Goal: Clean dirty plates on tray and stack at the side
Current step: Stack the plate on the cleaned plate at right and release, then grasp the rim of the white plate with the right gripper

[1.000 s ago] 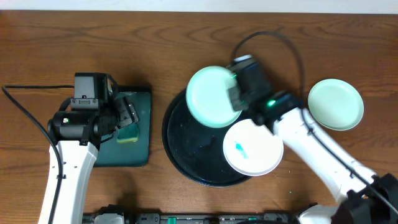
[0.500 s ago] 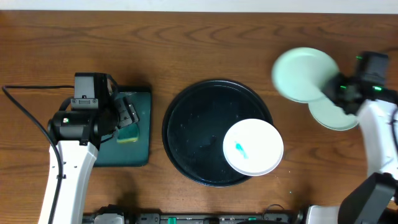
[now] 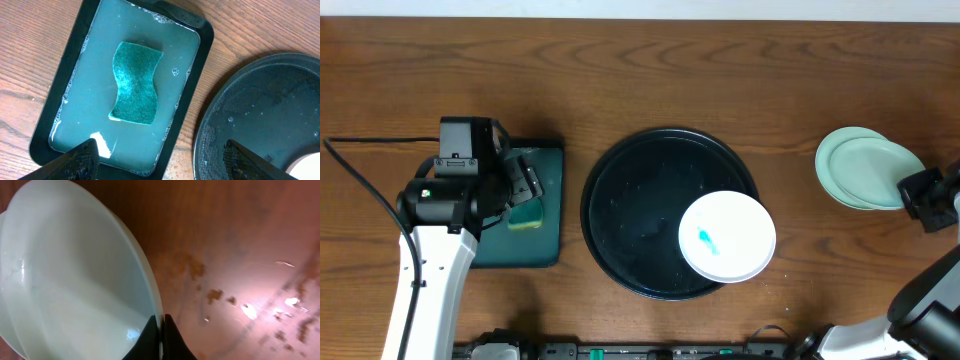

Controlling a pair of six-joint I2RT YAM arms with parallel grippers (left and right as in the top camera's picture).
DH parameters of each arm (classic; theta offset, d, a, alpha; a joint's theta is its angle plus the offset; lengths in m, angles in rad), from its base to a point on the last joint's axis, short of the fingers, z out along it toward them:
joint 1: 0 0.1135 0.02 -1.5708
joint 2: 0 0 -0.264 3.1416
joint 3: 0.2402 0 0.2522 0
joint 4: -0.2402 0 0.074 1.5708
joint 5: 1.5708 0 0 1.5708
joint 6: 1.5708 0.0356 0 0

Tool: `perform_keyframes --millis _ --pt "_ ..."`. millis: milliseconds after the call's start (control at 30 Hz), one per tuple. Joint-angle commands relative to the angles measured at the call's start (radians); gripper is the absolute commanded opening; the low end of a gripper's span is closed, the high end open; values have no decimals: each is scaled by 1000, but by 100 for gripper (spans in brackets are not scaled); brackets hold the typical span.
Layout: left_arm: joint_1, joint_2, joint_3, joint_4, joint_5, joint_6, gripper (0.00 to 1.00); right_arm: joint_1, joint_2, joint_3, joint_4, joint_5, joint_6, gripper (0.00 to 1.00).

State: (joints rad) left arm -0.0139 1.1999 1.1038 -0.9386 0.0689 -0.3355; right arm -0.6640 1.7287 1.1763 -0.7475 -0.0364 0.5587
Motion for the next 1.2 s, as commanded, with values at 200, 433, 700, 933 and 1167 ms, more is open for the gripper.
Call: perform_keyframes --millis 200,433,700,933,1167 --pt "2 3 2 -3 -9 13 80 55 16 -2 52 -201 -156 27" --pt "2 3 2 -3 -9 13 80 129 -34 -1 56 -349 -245 18" --pt "2 3 2 -3 -9 13 80 367 -198 -1 -14 -380 -320 9" --pt "2 3 1 -3 -9 13 80 561 -200 -2 -227 -254 -232 41" --pt "2 5 1 -3 -9 25 80 702 -199 -9 -442 -48 -28 40"
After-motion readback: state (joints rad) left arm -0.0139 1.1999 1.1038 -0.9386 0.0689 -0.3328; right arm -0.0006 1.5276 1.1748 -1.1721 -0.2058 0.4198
